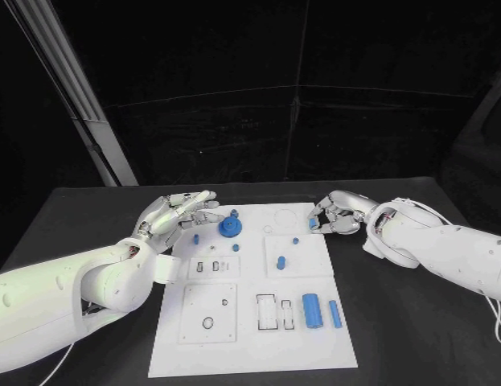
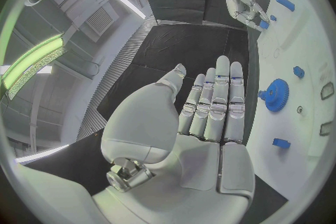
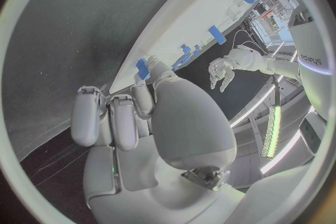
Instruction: Assemble the parts on the task board
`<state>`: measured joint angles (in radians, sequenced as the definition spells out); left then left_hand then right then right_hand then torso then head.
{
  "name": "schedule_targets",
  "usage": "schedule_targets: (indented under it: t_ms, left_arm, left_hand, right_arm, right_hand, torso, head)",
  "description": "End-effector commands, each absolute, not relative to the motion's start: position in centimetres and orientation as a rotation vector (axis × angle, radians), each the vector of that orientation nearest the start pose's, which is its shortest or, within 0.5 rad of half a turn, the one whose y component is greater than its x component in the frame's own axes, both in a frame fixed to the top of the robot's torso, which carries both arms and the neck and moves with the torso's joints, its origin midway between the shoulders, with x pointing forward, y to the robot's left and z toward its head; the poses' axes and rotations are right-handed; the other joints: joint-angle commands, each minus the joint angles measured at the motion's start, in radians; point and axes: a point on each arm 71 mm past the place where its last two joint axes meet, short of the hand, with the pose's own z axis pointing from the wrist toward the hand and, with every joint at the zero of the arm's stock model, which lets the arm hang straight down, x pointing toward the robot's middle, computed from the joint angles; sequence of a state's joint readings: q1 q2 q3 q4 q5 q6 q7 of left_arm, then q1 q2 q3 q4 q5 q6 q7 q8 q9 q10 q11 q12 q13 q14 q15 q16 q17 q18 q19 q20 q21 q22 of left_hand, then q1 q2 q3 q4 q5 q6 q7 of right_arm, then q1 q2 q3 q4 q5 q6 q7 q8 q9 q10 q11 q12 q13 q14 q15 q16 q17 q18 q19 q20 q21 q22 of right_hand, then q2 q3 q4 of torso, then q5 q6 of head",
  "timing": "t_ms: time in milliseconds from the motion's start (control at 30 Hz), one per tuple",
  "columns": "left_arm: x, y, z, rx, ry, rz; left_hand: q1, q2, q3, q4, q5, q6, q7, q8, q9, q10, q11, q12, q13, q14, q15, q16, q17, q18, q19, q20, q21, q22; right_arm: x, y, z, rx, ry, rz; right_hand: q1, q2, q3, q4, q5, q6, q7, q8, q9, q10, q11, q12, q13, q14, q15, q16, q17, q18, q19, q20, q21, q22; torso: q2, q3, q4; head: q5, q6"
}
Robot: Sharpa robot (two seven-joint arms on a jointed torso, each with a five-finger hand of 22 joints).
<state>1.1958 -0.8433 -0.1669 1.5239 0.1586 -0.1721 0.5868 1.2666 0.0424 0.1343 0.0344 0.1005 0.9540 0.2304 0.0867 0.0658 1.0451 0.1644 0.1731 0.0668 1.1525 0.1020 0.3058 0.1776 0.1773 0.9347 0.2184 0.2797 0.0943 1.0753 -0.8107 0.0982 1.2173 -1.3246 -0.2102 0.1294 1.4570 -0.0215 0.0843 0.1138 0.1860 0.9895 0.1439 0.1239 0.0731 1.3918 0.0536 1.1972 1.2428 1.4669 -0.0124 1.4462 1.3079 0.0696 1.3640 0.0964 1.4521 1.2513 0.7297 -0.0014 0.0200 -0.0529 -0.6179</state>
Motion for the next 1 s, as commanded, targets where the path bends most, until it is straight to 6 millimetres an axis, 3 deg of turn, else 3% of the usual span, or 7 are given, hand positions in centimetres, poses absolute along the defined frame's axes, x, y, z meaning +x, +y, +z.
schedule_targets:
  t_ms: [33, 433, 733, 1000]
  left_arm:
    - [47.0, 20.8, -21.4, -1.205, 1.363, -1.744]
    - [47.0, 20.8, -21.4, -1.206, 1.365, -1.742]
    - [47.0, 20.8, -21.4, -1.206, 1.365, -1.742]
    - [47.0, 21.1, -21.4, -1.207, 1.361, -1.734]
  left_hand:
    - [0.008, 0.004, 0.000, -0.008, -0.002, 0.000, -0.004, 0.000, 0.000, -0.001, -0.001, -0.006, -0.001, -0.005, 0.004, -0.006, 0.001, 0.007, 0.005, 0.003, -0.005, -0.001]
    - [0.008, 0.004, 0.000, -0.008, -0.002, 0.000, -0.004, 0.000, 0.000, -0.001, -0.001, -0.006, -0.001, -0.005, 0.004, -0.006, 0.001, 0.007, 0.005, 0.003, -0.005, -0.001]
    - [0.009, 0.004, 0.002, -0.009, -0.002, 0.000, -0.004, 0.000, 0.000, 0.000, -0.002, -0.007, -0.001, -0.004, 0.003, -0.007, 0.002, 0.007, 0.006, 0.003, -0.006, -0.002]
    - [0.009, 0.004, 0.002, -0.009, -0.002, 0.000, -0.004, 0.000, 0.000, 0.000, -0.002, -0.007, -0.001, -0.004, 0.003, -0.007, 0.002, 0.007, 0.006, 0.003, -0.006, -0.002]
  right_arm:
    - [52.3, -27.2, -22.2, 0.011, 1.735, 0.682]
    - [52.3, -26.9, -22.3, 0.009, 1.729, 0.681]
    - [52.3, -26.7, -21.7, 0.028, 1.651, 0.670]
    - [51.5, -25.5, -20.8, 0.047, 1.605, 0.696]
  right_hand:
    - [0.000, 0.012, 0.011, -0.001, -0.011, 0.013, -0.002, 0.005, 0.000, 0.008, -0.002, 0.005, 0.002, 0.055, -0.007, 0.005, 0.017, -0.003, 0.007, -0.003, 0.005, 0.002]
    - [-0.002, 0.019, 0.021, -0.006, -0.026, 0.035, -0.009, 0.006, -0.001, 0.012, -0.008, 0.012, 0.008, 0.056, -0.012, 0.008, 0.023, -0.005, 0.011, -0.007, 0.008, 0.009]
    - [0.010, 0.059, 0.063, -0.017, -0.035, 0.082, -0.027, 0.016, 0.003, 0.024, -0.022, 0.028, 0.024, 0.059, -0.023, 0.015, 0.037, -0.008, 0.022, -0.016, 0.015, 0.027]
    - [0.006, 0.063, 0.076, -0.022, -0.037, 0.097, -0.032, 0.018, 0.004, 0.027, -0.026, 0.030, 0.026, 0.060, -0.027, 0.016, 0.039, -0.009, 0.025, -0.021, 0.017, 0.032]
  torso:
    - [0.000, -0.0005, 0.0001]
    - [0.000, -0.0002, 0.0009]
    - [-0.001, 0.0005, -0.0005]
    - [-0.004, -0.0017, -0.0006]
  head:
    - [0.001, -0.001]
    - [0.000, -0.004]
    - [0.001, -0.005]
    - [0.001, -0.003]
